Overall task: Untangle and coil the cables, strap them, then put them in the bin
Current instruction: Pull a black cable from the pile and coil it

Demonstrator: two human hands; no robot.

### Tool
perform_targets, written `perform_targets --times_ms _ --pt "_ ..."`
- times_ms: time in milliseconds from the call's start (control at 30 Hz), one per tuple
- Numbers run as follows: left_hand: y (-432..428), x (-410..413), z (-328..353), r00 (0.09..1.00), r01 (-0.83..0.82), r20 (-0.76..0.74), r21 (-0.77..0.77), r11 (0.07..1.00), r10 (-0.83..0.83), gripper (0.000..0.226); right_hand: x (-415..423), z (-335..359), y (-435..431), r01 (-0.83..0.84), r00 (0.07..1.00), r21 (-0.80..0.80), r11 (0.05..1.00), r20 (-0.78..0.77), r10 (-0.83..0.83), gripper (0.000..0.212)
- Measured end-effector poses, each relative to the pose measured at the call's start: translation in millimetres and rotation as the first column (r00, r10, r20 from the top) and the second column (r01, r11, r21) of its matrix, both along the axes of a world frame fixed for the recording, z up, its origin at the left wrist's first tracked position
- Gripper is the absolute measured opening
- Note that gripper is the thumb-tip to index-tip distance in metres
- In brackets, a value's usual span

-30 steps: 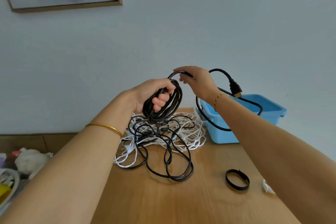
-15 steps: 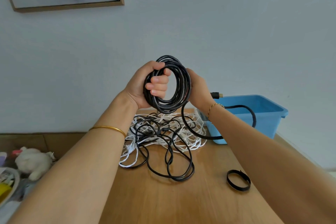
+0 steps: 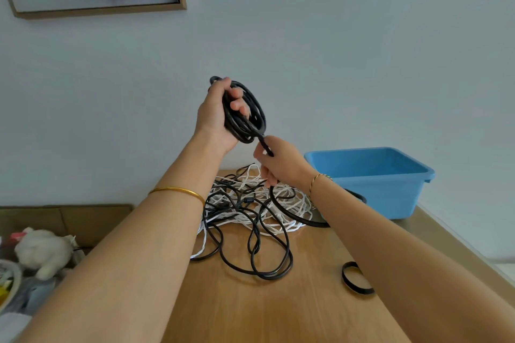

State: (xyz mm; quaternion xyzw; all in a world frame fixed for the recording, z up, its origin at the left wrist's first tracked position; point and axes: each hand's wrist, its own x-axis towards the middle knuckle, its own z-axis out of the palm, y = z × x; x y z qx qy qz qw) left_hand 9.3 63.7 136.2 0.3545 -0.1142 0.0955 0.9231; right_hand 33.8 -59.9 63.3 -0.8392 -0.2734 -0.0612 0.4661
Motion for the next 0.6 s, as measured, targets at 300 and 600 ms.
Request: perform_targets --times_ms 300,600 --pt "-19.0 6.7 -6.7 0.905 -0.424 0.002 0.073 0.903 0.425 0.021 -7.9 3.5 -3.9 -0.141 0.988 -0.292 0.946 -0.097 0.117 0.018" --pt "-15.7 14.7 -20.0 0.675 -0.719 0.318 0.488 0.495 0.666 0.010 -28.5 19.1 -11.6 -0.124 0.991 -0.471 0.874 -0.011 0.135 0.010"
